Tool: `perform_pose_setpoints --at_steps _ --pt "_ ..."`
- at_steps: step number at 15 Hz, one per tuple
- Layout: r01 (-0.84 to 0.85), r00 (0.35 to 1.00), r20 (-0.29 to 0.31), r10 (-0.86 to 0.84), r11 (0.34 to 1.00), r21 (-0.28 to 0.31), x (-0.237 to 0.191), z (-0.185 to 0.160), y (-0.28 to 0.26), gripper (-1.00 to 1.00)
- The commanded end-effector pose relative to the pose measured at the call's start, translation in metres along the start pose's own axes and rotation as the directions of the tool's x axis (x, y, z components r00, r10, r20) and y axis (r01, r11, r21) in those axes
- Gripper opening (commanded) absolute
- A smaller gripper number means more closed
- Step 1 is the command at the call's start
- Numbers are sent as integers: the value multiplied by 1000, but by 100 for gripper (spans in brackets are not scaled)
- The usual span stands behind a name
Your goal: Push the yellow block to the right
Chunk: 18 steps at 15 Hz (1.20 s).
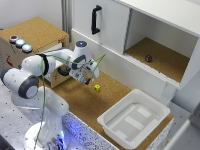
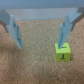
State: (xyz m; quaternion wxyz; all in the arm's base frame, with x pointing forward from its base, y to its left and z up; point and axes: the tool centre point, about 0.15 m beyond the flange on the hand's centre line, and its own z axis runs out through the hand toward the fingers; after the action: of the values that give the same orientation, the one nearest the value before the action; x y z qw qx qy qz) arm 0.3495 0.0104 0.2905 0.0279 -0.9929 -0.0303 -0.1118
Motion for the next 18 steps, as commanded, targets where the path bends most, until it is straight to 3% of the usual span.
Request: perform_pose_setpoints --at_steps 1,3,8,12,18 --pt "51 998 40 -57 990 128 24 43 -6 -100" --pt "81 995 39 -88 986 148 27 53 -16 -100" --pt "65 995 70 -74 989 133 44 85 -9 -100" --pt "20 997 74 -36 978 210 47 98 4 -100" --pt "21 994 99 -42 980 200 50 110 20 -100"
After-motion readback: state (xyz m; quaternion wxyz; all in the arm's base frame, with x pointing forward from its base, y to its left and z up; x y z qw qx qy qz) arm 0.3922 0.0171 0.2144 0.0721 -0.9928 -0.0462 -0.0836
